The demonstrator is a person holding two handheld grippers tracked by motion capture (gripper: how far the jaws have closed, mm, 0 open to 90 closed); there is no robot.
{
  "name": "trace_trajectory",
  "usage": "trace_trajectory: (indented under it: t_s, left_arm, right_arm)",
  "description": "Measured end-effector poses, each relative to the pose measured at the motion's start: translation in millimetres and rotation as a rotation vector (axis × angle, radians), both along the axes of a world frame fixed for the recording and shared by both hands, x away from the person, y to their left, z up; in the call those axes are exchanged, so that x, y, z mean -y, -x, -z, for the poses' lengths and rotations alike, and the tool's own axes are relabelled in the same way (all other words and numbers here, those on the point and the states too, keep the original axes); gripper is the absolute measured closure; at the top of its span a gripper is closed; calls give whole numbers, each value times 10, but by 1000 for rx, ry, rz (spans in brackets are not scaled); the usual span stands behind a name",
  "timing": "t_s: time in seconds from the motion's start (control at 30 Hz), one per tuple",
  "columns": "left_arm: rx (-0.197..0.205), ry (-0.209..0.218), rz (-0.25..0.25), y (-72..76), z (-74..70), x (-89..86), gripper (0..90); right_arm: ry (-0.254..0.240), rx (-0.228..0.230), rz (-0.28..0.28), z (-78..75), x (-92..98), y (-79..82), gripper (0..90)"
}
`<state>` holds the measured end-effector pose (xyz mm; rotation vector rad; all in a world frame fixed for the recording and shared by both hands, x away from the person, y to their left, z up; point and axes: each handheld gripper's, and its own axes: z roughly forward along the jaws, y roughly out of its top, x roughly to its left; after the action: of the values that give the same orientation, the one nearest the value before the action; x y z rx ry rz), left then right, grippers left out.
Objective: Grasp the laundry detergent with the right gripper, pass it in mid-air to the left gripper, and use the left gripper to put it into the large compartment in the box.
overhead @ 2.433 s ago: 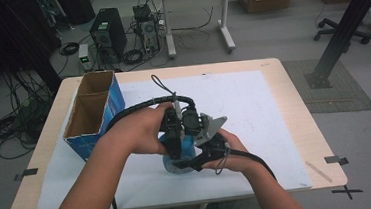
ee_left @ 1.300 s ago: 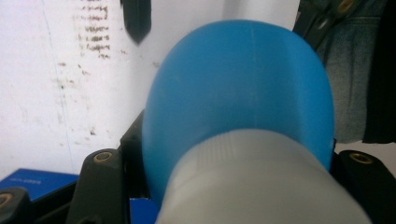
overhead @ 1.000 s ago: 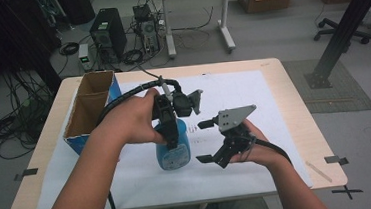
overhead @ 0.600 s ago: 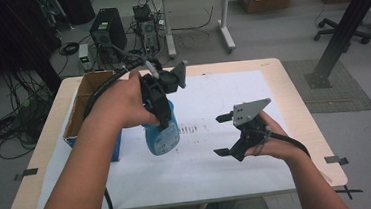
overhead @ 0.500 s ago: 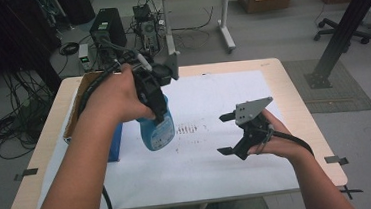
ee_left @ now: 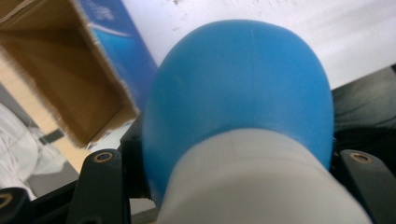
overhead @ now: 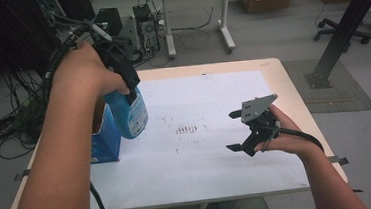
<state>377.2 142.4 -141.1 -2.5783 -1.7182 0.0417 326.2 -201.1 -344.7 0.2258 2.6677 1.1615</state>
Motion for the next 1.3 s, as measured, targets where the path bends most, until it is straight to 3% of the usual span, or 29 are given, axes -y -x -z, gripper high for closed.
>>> trace_trajectory:
  t_s: [0.3, 0.57, 0.8, 1.13, 1.3]
  left_arm:
    - [29, -15, -156, -60, -267, -301, 390]
    - [39, -4, -241, -110, -392, -582, 390]
    - [40, -46, -293, -161, -427, -741, 390]
    - [37, -25, -337, -246, -339, -936, 390]
    - [46, -39, -340, -280, -299, -1011, 390]
  right_arm:
    - [9, 0, 10, 5, 54, -12, 18]
    - [10, -13, 26, 49, 113, -33, 18]
    - [22, -18, 29, 46, 158, -37, 19]
    - [9, -28, 35, 22, 215, -26, 19]
    - [12, -29, 36, 20, 233, -10, 19]
